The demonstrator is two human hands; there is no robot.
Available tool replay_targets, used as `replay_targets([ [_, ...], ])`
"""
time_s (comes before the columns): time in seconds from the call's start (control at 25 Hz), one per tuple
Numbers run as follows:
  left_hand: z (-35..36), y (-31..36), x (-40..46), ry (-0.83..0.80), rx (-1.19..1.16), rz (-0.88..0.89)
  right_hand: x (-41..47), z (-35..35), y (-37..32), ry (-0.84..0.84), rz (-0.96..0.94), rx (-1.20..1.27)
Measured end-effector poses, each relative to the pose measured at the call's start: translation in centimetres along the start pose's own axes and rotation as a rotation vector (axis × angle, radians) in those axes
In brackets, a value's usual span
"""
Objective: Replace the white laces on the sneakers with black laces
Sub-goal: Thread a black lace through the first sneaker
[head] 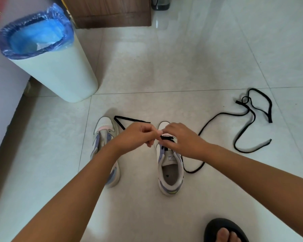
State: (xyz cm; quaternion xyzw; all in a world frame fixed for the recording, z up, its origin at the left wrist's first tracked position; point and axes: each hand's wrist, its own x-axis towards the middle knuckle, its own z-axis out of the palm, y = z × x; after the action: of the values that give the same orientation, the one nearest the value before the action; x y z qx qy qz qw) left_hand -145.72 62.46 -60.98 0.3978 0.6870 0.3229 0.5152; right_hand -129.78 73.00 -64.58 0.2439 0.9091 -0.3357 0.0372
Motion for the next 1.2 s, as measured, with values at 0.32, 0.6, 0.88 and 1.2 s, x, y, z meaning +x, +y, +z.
replay_targets([
  [0.32,-5.5,5.8,-2.8,0.398,-0.127,0.208,0.1,-2.0,-0.1,0.155,0.200,0.497],
  [0.6,-10.5,4.6,-3.2,0.407,-0.975,0.189,0.2,-2.0,0.3,0.001,0.389,1.111],
  [0.88,-16.7,2.8,-5.4,0.754,-1.267,0.365,0.9,-1.4,2.0,0.134,0.571,1.271],
  [1.2,-14.3,1.8,-4.7,0.547,-1.115,0.400,2.0,-2.0,-0.7,-0.013,0.512,1.128],
])
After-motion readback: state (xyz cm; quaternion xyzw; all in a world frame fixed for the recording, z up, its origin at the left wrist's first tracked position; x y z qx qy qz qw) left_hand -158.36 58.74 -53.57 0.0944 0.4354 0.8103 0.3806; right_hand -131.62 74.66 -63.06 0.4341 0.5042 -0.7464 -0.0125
